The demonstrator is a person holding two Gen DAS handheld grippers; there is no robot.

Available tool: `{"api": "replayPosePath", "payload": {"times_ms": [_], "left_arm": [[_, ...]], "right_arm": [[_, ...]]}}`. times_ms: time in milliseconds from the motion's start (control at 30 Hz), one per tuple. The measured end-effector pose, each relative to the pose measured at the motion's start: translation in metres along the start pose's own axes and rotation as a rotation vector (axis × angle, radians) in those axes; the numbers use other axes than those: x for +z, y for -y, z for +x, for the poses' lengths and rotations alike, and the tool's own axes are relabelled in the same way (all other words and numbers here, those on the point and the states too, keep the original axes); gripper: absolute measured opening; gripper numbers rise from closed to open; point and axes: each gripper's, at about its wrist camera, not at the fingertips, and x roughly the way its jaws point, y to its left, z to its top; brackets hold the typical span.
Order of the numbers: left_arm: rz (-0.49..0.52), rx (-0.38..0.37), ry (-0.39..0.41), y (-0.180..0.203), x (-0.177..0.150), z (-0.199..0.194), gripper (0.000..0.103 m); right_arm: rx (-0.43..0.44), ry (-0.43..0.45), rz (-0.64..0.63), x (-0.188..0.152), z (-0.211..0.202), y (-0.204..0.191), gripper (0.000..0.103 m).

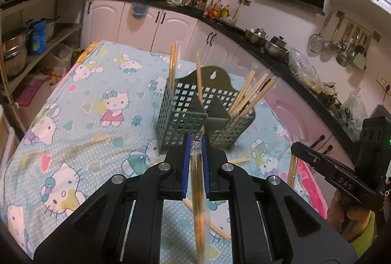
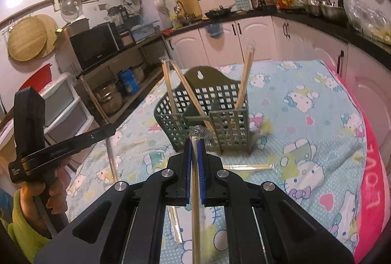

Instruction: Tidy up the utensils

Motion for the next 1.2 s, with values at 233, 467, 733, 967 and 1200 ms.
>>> {"api": "replayPosePath", "payload": {"times_ms": [233, 467, 733, 967, 1200], "left_arm": [[0.028, -0.021, 0.037, 0.011, 0.015, -0.009, 0.004], [0.050, -0.047, 0.062, 0.021, 0.031, -0.013, 0.004], [0.078, -0.062, 0.107, 0.032, 0.055, -0.019, 0.003], [0.094, -0.073, 0.151, 0.037, 0.082, -0.024, 0.003], [0.112, -0.078, 0.196, 0.041, 0.109, -0.028, 0.003]], "right_arm": [[-0.001, 0.057, -0.018, 0.012, -0.013, -0.006, 0.005], [-0.009, 0.111, -0.030, 0.027, -0.020, -0.006, 0.005], [-0.023, 0.198, -0.050, 0.052, -0.022, -0.008, 0.005], [-0.035, 0.281, -0.076, 0.080, -0.017, -0.011, 0.005], [-0.062, 0.350, -0.114, 0.112, -0.007, -0.015, 0.005]]}}
